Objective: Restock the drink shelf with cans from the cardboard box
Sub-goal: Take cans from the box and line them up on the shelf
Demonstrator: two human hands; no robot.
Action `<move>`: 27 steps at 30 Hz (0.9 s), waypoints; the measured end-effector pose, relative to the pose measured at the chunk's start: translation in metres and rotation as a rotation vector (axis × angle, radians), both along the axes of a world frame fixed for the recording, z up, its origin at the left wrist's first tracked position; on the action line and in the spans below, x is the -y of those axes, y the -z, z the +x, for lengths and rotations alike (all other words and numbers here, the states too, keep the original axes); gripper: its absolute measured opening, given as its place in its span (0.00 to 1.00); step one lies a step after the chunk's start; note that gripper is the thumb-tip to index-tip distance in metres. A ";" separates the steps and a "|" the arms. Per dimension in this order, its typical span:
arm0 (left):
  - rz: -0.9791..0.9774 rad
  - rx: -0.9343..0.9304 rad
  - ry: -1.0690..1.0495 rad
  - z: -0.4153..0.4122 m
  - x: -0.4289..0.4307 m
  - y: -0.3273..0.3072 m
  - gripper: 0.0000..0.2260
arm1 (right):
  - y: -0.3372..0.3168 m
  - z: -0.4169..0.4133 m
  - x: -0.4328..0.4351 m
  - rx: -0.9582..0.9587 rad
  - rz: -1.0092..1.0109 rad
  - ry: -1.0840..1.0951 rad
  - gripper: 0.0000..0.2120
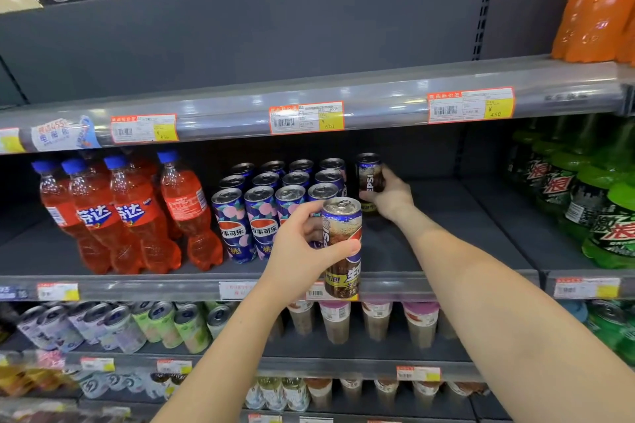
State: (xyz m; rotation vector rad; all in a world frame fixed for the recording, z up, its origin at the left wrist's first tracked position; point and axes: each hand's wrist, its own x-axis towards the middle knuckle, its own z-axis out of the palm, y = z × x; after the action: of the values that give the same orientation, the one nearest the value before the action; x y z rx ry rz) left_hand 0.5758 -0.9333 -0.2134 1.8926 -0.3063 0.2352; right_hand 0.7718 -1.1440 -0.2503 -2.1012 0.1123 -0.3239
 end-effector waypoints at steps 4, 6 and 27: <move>-0.013 0.002 -0.005 0.001 -0.001 -0.002 0.33 | -0.002 -0.005 0.001 0.006 -0.023 0.009 0.41; -0.012 0.006 0.000 0.003 -0.002 -0.003 0.32 | -0.002 -0.011 0.001 0.034 -0.014 0.004 0.39; -0.062 -0.015 0.078 0.013 0.042 -0.020 0.29 | -0.047 -0.147 0.037 -0.159 0.443 -0.476 0.22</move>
State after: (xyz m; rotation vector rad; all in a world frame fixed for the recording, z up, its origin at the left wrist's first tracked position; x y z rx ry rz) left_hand 0.5888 -0.9750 -0.1932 1.8171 -0.3579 0.1759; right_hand 0.6245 -1.1812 -0.2036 -1.6457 -0.2054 0.1458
